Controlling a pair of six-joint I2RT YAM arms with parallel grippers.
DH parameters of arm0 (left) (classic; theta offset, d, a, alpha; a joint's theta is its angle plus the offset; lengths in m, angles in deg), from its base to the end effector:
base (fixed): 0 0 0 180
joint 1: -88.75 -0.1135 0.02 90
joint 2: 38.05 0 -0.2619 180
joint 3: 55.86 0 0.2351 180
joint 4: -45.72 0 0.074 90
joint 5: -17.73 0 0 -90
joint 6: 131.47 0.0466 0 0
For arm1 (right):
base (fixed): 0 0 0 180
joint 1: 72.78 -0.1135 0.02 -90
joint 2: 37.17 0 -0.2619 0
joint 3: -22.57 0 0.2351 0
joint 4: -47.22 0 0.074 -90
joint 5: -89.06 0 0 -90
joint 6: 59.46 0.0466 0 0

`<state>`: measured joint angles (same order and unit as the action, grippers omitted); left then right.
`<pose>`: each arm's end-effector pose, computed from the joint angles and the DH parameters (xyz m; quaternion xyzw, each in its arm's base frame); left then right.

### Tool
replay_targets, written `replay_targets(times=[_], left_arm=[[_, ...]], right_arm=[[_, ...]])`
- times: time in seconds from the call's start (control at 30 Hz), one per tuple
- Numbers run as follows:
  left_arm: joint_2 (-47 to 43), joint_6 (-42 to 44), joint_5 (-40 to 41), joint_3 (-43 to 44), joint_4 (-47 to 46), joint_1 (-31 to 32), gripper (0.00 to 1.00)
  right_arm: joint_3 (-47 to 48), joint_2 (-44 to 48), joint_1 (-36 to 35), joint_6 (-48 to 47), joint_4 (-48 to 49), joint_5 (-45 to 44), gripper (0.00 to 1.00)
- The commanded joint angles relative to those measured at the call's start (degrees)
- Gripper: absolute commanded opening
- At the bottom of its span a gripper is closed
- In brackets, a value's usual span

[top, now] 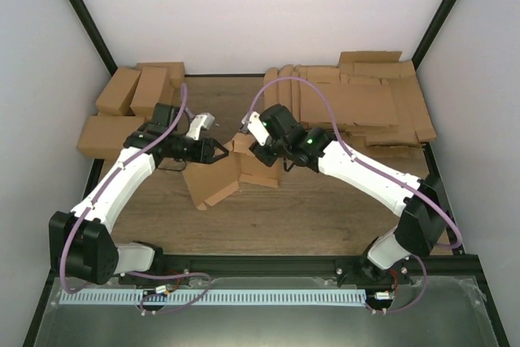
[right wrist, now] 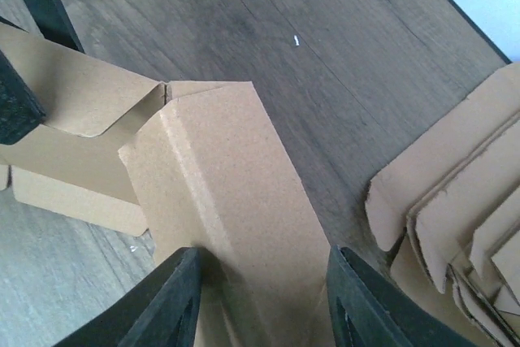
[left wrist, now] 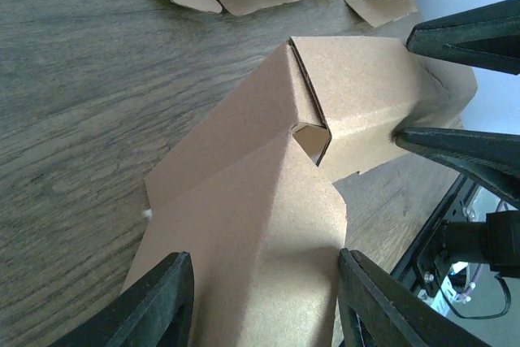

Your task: Fold the paper box

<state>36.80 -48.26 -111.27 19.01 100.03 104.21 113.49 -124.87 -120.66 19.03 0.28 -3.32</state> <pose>0.2341 -0.0952 0.2769 0.1699 0.8869 -0.3675 0.2223 0.2237 0.2445 0.3051 -0.4483 0.8027 0.1045 0.3792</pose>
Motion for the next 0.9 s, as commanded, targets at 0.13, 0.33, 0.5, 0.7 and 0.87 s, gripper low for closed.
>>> replay_targets(times=[0.13,0.33,0.5,0.7,0.87], left_arm=[[-0.6,1.2,2.0,-1.4,0.8,0.2,0.49],[-0.6,1.0,-1.8,-1.8,-0.4,0.2,0.49],[0.2,-1.3,-7.6,-2.0,-3.5,0.6,0.49],[1.2,-6.0,-14.6,-2.6,-9.0,2.1,0.50],[1.0,-7.0,-14.2,-1.5,-9.1,2.2,0.50]], right_arm=[[-0.7,-3.1,-4.4,-1.4,-4.4,-14.0,0.44],[-1.9,-2.3,-5.3,-2.2,-0.9,-16.9,0.38],[-3.9,-3.1,-6.9,-4.0,1.5,-19.8,0.37],[-6.0,-4.0,-8.0,-4.9,4.9,-21.5,0.32],[-8.4,-4.3,-8.6,-6.8,9.2,-24.0,0.26]])
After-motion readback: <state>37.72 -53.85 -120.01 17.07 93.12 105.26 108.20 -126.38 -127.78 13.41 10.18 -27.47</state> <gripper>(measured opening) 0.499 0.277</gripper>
